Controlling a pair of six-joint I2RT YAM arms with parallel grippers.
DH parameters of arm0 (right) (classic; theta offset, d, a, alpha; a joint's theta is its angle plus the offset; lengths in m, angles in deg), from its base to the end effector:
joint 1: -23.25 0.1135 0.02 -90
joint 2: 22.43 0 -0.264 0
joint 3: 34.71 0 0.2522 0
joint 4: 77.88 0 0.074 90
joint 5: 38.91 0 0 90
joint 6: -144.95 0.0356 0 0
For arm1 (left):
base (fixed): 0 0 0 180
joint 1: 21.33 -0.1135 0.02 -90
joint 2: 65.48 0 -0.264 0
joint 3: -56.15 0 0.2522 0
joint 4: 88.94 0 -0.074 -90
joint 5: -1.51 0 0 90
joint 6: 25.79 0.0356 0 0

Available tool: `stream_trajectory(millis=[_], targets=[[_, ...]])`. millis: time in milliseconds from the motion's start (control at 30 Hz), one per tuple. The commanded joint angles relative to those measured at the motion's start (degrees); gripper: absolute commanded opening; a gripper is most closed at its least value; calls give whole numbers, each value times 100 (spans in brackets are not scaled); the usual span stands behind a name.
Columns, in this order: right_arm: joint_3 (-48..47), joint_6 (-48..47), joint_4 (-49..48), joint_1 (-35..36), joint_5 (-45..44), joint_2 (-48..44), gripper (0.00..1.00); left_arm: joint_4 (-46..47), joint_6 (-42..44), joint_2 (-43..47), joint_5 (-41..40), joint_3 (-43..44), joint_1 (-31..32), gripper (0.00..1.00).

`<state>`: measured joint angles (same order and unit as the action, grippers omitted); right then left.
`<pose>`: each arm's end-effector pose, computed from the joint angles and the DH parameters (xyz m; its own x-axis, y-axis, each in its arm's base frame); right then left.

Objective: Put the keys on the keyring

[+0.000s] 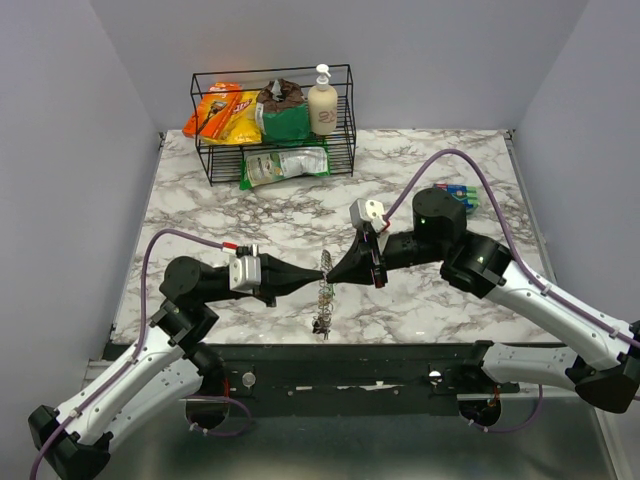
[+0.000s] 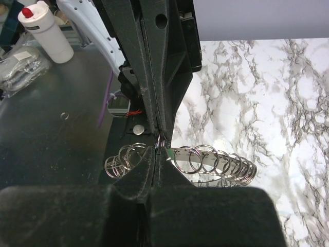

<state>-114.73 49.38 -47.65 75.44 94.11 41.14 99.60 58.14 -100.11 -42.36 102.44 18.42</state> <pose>0.1289 0.2057 0.3975 -0.0498 -0.1800 -0.9824 -0.9934 -0.0932 0.0675 0.0930 -0.1108 0.3486 0.1621 -0.2302 -0.9596 0.9860 0.0763 0.1483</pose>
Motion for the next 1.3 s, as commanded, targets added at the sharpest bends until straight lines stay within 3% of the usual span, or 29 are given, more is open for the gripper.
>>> stream_trajectory(millis=[0, 167, 233, 533, 700, 967, 1267], targets=[[-255, -50, 207, 11, -5, 111, 1, -277, 193, 36, 151, 446, 16, 4], [-581, -515, 830, 11, -285, 243, 1, -1139, 571, 44, 317, 850, 16, 41], [-791, -761, 1207, 11, -399, 374, 1, -1614, 799, 27, 379, 1061, 24, 47], [-1486, -1455, 2491, 20, -427, 990, 1, -4285, 1966, -623, 563, 2421, 16, 48], [-1618, -1562, 2800, 20, -523, 1122, 1, -5524, 2452, -1229, 511, 2969, 16, 41], [-1557, -1588, 2959, 11, -506, 1070, 1, -5807, 2637, -1696, 564, 3101, 24, 36], [-1565, -1579, 2932, 11, -462, 1105, 1, -5404, 2584, -1881, 599, 2838, 24, 35]])
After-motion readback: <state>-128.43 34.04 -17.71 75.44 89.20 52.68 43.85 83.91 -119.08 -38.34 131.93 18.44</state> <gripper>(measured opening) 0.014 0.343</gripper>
